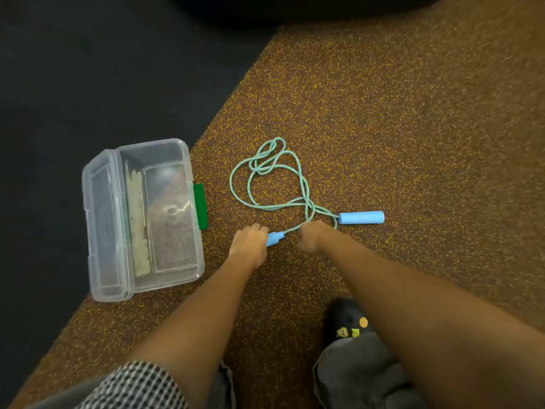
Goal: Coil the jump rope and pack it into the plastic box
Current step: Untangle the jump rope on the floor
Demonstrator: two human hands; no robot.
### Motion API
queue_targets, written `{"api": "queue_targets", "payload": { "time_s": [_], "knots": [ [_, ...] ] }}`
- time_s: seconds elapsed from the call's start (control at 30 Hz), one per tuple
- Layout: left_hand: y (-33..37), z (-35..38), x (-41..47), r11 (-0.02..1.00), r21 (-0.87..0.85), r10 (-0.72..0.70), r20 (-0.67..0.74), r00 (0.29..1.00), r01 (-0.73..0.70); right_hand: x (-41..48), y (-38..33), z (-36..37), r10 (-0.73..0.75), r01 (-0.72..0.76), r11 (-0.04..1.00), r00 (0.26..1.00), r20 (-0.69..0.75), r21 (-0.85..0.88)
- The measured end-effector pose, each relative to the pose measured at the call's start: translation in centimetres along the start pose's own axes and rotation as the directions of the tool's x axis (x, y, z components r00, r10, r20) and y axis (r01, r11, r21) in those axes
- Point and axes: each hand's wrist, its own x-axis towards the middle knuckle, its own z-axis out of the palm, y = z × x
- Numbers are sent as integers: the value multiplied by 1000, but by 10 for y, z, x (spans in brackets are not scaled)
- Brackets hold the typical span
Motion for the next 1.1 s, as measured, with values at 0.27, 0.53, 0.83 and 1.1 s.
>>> {"api": "queue_targets", "payload": {
  "time_s": [0.27, 0.53, 0.83, 1.1],
  "knots": [
    [2, 10, 17, 1000, -16, 19, 53, 998, -19, 12, -8, -4, -6, 6, 997, 1000, -3, 71],
    [-8, -49, 0, 852, -518, 140, 74, 987, -82, -15, 2, -33, -97, 73, 991, 967, -234, -110],
    [-11, -123, -68, 867, -470, 180, -18, 983, -167, -85, -5, -61, -259, 301, 949, 910, -324, 88],
    [11, -168, -123, 605, -778, 144, -105, 984, -171, -150, -37, -79, -447, 572, 806, 756, -478, 153]
  ]
}}
